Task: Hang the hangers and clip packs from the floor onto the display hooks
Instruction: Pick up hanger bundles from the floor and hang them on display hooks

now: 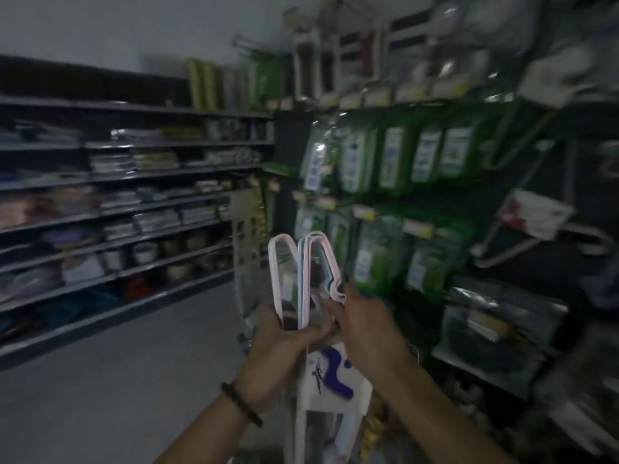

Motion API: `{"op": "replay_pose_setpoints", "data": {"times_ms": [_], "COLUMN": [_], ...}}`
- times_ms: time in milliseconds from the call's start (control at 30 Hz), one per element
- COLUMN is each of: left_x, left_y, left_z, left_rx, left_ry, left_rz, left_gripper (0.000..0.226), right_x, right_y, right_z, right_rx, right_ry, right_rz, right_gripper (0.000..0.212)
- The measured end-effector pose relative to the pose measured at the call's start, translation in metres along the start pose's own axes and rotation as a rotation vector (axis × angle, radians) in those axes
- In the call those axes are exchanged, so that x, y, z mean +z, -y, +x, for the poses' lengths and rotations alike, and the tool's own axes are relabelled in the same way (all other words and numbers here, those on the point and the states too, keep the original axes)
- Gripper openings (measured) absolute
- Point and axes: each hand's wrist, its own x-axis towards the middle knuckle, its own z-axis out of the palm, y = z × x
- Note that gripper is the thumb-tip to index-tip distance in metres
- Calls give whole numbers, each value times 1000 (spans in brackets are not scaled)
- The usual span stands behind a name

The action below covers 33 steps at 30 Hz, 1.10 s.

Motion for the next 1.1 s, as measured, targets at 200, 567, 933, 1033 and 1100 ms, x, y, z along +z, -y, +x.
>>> {"op": "replay_pose_setpoints", "data": {"times_ms": [200, 567, 933, 1033, 1100], "left_x": [100, 335, 557, 596, 621], "left_y": [-48, -96, -140, -153, -158], "left_z": [-21, -96, -177, -193, -201], "left_rx": [96, 517, 938, 998, 965], "left_ry": [190, 569, 671, 710, 773], "left_rz": [76, 515, 525, 493, 484], "left_gripper": [56, 12, 26, 23, 23], "right_x": [-111, -298, -460, -484, -497], "right_y": [-65, -206, -320, -345, -367], "right_z": [-79, -295, -494, -523, -534], "right_rx": [250, 497, 594, 694, 740], "right_ry": [-175, -505, -519, -489, -454], "right_rz": [182, 235, -282, -285, -305], "right_gripper": [31, 17, 13, 13, 18]}}
